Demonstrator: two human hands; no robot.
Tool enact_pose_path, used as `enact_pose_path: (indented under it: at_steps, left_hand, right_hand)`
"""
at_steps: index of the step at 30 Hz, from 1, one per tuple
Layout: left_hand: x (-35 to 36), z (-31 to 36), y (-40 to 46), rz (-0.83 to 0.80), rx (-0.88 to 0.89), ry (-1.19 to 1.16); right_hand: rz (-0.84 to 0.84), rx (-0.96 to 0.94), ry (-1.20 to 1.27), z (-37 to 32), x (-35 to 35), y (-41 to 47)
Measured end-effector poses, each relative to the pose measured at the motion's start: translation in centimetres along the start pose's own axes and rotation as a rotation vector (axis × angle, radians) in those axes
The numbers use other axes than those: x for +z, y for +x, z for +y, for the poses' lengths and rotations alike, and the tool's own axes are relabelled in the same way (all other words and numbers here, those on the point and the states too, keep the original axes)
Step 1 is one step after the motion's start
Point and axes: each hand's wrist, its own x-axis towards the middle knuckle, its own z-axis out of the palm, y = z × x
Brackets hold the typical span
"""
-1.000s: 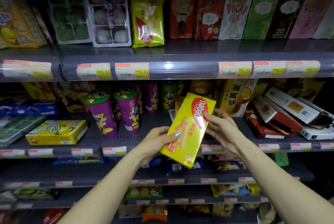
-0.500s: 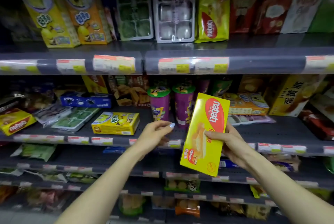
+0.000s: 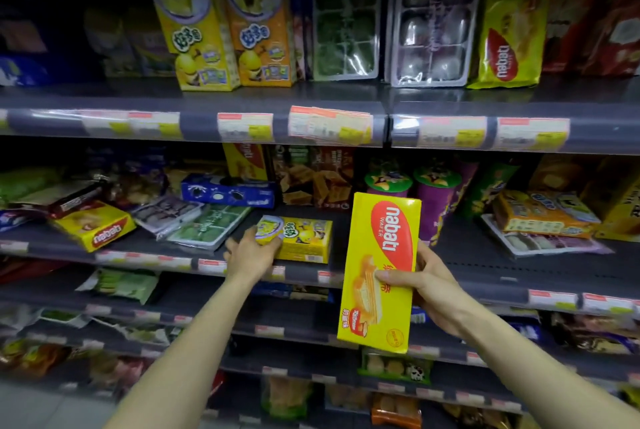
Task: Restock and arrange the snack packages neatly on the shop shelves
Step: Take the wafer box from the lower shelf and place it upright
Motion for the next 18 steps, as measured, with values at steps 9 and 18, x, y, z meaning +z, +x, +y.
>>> enact_pose_path:
  at_steps: [9, 18]
  left_hand:
    - [1.0, 1.1, -0.2, -0.239, 0.128, -0.057]
    - [-2.2, -0.4, 2.2, -0.168, 0.273, 0.153]
  right_hand:
    - [0.009, -0.035, -0.028, 0.3, 3.1, 1.6]
    - [-0.04, -0.05, -0.014, -0.3, 4.3, 3.6]
